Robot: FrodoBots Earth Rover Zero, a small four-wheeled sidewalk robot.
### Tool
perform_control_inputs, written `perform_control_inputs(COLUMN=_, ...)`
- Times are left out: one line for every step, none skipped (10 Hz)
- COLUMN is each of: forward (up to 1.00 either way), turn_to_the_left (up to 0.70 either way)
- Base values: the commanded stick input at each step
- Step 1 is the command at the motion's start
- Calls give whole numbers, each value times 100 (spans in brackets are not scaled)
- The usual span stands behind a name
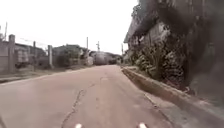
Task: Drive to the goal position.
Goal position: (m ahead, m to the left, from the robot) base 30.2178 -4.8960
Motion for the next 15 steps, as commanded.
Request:
perform_control_inputs(forward=85, turn_to_the_left=0)
perform_control_inputs(forward=85, turn_to_the_left=0)
perform_control_inputs(forward=85, turn_to_the_left=0)
perform_control_inputs(forward=85, turn_to_the_left=0)
perform_control_inputs(forward=85, turn_to_the_left=0)
perform_control_inputs(forward=85, turn_to_the_left=0)
perform_control_inputs(forward=85, turn_to_the_left=-23)
perform_control_inputs(forward=85, turn_to_the_left=-34)
perform_control_inputs(forward=85, turn_to_the_left=-34)
perform_control_inputs(forward=85, turn_to_the_left=-23)
perform_control_inputs(forward=85, turn_to_the_left=0)
perform_control_inputs(forward=85, turn_to_the_left=0)
perform_control_inputs(forward=85, turn_to_the_left=0)
perform_control_inputs(forward=85, turn_to_the_left=0)
perform_control_inputs(forward=85, turn_to_the_left=0)
